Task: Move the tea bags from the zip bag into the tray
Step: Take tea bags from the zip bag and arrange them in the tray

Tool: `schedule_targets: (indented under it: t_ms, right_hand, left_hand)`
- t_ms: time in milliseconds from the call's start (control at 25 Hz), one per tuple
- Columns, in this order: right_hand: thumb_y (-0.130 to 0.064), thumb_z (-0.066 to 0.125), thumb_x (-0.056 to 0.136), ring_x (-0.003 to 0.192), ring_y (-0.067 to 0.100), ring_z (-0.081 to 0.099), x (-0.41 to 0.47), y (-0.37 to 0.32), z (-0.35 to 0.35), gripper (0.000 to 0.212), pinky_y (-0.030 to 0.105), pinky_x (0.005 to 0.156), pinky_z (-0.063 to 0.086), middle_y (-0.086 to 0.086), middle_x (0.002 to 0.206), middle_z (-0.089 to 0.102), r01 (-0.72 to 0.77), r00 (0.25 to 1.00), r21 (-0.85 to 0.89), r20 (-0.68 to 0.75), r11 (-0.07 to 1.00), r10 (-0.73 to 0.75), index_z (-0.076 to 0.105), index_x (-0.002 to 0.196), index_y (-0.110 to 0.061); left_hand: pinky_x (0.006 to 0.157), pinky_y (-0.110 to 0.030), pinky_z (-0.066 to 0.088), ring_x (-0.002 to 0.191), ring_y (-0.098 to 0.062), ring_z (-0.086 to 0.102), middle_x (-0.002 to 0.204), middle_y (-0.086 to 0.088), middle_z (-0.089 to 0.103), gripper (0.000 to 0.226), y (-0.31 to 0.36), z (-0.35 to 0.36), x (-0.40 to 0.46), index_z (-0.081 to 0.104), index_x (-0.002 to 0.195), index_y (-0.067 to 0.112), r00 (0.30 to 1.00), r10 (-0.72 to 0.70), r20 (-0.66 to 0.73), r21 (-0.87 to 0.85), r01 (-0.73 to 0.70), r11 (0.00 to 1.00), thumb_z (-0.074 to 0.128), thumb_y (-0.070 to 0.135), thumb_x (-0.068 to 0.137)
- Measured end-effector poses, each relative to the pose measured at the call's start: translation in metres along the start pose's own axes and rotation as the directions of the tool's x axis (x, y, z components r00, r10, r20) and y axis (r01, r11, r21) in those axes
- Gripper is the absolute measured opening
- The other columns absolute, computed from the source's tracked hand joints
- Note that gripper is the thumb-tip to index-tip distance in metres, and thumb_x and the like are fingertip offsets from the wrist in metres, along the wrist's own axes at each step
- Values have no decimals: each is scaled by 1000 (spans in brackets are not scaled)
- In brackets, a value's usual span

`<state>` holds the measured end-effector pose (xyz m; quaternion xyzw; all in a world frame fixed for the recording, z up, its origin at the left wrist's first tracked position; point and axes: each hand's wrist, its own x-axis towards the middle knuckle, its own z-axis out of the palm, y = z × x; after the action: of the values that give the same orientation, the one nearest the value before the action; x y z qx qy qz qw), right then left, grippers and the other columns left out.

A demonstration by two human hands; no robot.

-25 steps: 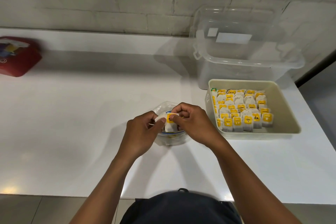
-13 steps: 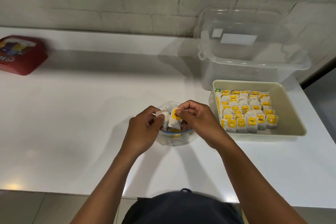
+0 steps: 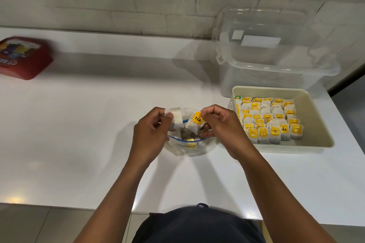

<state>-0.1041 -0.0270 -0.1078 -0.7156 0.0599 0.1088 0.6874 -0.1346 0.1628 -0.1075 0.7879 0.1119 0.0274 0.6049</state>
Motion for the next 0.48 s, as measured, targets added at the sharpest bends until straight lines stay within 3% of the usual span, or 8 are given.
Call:
schedule_targets:
  t_ms: [240,480]
  right_hand:
    - [-15,61,96,71,19,65,-2,-2,-9,11,44,59,61,3,80,70,1,999,-82,-37,997,-5,70,91,-12]
    - [-13,58,97,78,31,70,-5,-3,-19,11,40,54,60,12,90,72,-11,997,-40,-80,999,8,68,94,-9]
  left_hand:
    - [59,-15,49,69,-19,61,83,4,70,17,9,-2,0,68,87,23,998,39,-53,-83,-43,996,57,23,99]
    - [68,-31,51,63,-14,57,83,7,69,15,23,-16,5,70,89,23,984,83,-158,-182,-111,977,59,28,98]
